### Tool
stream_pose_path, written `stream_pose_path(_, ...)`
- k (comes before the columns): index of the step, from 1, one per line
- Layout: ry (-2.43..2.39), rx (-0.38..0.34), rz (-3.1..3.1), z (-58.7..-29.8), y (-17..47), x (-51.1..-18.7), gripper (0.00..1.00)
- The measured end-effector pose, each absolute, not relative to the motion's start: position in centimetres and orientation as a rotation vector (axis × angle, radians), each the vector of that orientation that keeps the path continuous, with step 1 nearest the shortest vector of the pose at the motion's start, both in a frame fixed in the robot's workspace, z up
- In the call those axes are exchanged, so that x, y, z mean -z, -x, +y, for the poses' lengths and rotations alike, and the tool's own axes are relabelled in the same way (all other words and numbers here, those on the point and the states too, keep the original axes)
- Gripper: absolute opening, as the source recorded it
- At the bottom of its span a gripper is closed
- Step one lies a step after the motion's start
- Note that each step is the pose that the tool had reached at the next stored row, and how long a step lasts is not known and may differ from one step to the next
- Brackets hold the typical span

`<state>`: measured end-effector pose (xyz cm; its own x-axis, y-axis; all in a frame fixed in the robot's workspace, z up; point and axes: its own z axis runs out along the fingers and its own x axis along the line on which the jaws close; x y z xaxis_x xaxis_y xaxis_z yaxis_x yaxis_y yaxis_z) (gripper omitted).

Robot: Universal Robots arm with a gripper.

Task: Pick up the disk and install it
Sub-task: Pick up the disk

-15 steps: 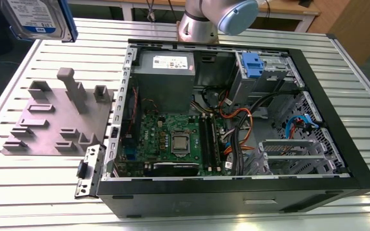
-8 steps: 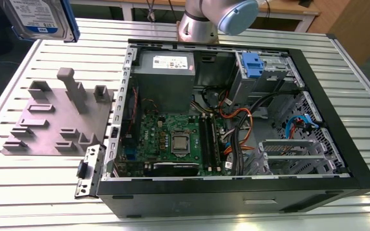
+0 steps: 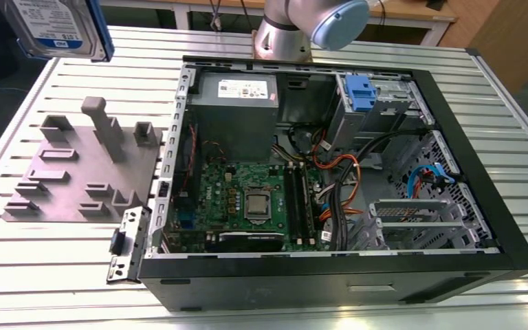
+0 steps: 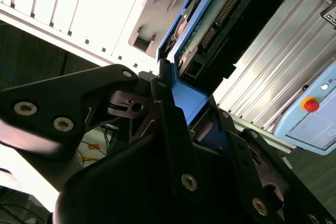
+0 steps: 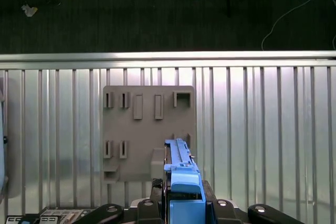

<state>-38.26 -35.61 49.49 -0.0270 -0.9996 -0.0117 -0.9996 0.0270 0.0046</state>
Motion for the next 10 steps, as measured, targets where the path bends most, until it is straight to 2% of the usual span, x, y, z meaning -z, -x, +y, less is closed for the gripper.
stream_pose_path(10, 2.187, -0.018, 2.248, -35.86, 38.21, -49.48, 0.36)
